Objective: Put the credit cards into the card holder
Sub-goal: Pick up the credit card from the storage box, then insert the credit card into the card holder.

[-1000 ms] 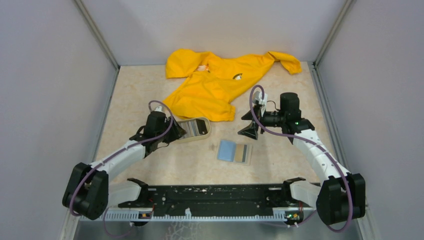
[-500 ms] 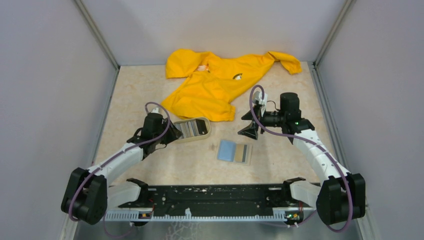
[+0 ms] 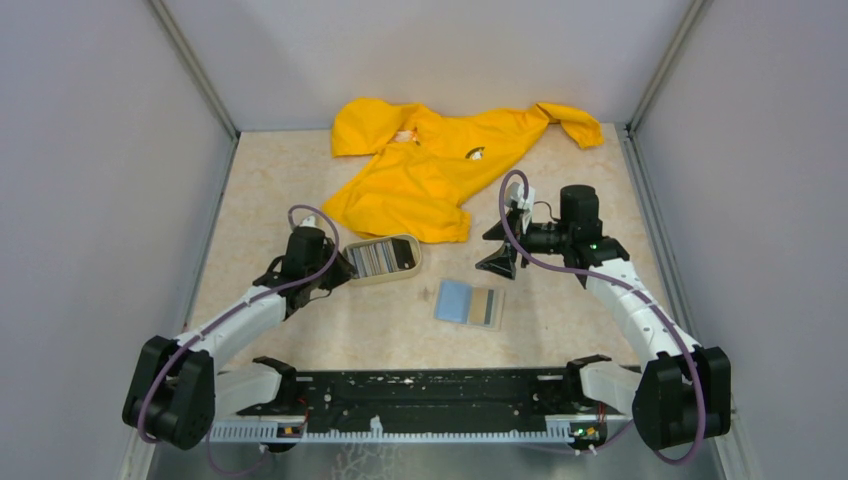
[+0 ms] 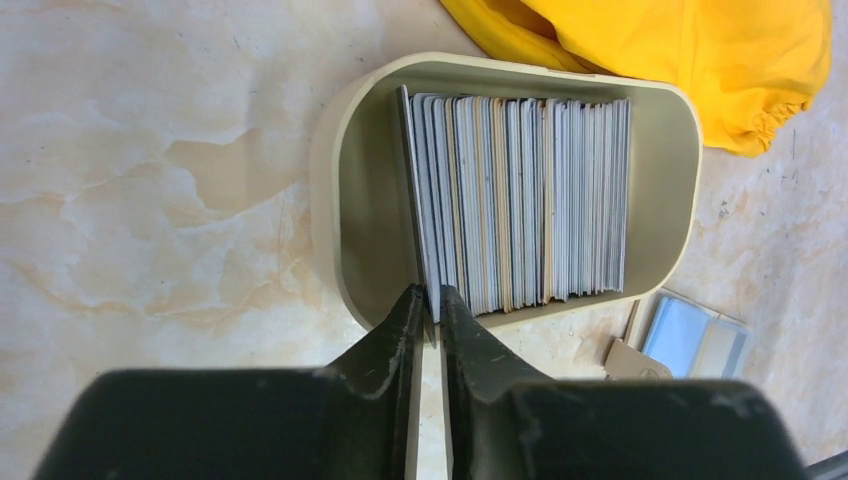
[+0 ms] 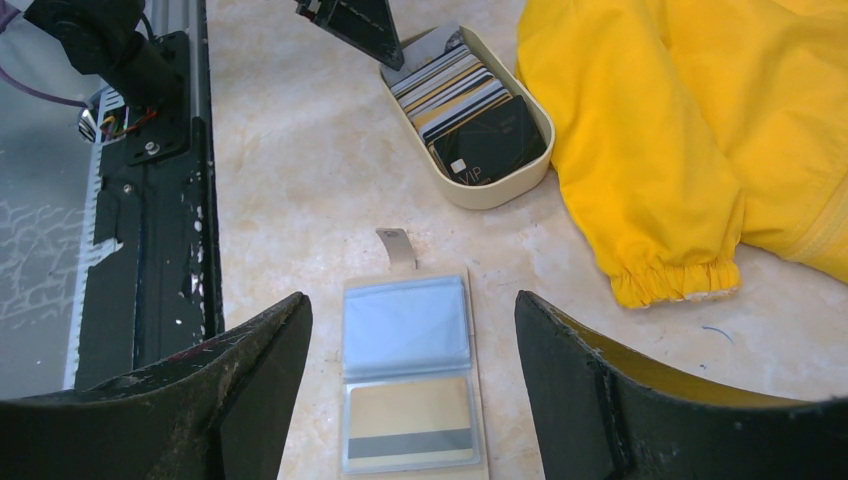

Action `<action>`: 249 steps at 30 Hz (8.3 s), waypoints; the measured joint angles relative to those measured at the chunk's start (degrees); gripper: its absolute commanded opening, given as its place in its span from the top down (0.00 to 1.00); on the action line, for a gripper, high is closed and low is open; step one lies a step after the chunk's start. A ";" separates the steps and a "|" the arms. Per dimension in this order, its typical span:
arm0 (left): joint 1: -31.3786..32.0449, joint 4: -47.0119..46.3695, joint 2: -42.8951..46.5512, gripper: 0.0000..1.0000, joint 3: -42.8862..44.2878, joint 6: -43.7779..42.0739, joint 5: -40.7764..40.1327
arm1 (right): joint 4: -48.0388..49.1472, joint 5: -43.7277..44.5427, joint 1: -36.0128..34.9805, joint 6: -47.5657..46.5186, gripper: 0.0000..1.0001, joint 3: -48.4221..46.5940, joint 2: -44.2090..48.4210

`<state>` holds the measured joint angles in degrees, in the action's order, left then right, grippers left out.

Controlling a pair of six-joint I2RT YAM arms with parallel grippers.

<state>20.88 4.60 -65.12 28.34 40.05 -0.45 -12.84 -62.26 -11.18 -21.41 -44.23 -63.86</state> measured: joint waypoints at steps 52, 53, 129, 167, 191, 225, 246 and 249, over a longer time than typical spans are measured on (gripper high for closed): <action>8.66 -59.32 12.59 1.00 -21.27 9.99 28.28 | 29.81 -7.67 -8.74 23.15 0.30 12.07 -1.86; 11.17 -61.24 11.80 1.00 -21.03 9.60 27.17 | 32.22 -7.45 -9.07 25.38 0.30 12.87 -2.12; 17.84 -34.21 0.72 1.00 2.08 -16.48 47.06 | -0.22 -8.15 -18.71 -1.22 0.86 2.10 -9.49; 17.20 -45.13 -22.73 1.00 -0.24 -1.05 38.10 | -31.08 28.61 -29.07 -63.06 1.00 4.13 -15.91; 18.05 -50.14 -31.34 1.00 2.69 7.10 39.80 | -29.64 34.40 -21.77 -50.42 0.98 0.46 -13.25; 24.79 -50.86 -30.47 1.00 0.90 15.67 14.91 | -15.76 38.38 -12.52 -23.85 0.76 -0.02 -15.96; 24.79 -50.86 -33.27 1.00 0.61 17.38 13.99 | -15.39 40.09 -12.57 -23.28 0.77 0.00 -18.21; 24.79 -50.88 -33.75 1.00 0.61 17.62 14.01 | -15.39 40.39 -12.68 -23.06 0.76 0.02 -18.62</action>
<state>45.67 -46.28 -98.87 28.95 57.67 13.56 -28.23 -21.87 -23.86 -44.47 -44.21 -82.48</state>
